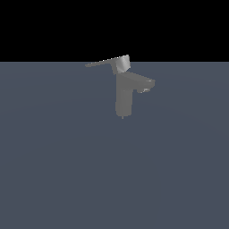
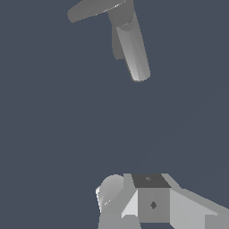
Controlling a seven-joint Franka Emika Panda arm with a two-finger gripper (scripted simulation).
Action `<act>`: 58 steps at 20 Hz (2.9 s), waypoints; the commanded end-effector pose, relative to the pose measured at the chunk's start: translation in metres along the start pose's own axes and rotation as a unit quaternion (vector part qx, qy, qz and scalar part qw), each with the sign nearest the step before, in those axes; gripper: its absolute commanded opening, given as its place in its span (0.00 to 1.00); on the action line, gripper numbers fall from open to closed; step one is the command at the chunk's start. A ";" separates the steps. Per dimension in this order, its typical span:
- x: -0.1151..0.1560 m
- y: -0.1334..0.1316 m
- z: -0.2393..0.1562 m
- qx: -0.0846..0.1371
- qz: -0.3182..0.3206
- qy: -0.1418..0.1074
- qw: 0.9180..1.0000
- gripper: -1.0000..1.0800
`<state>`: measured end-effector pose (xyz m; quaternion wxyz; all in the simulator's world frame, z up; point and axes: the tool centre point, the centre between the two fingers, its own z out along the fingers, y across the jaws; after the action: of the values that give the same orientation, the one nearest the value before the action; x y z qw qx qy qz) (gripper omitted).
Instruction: Turn on the faucet by rotating a designated handle.
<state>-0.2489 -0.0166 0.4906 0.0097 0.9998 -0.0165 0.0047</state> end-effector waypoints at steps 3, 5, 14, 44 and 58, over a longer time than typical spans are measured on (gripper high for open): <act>0.000 0.000 0.000 -0.002 0.002 0.000 1.000 0.00; 0.002 0.001 0.001 -0.007 0.006 0.001 1.000 0.00; 0.004 0.004 0.003 -0.018 0.015 0.002 1.000 0.00; 0.166 -0.035 0.033 0.004 0.268 -0.047 0.962 0.00; 0.261 -0.072 0.101 -0.019 0.423 -0.071 0.903 0.00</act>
<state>0.0053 0.0403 0.4000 0.0216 0.9042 -0.4222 -0.0613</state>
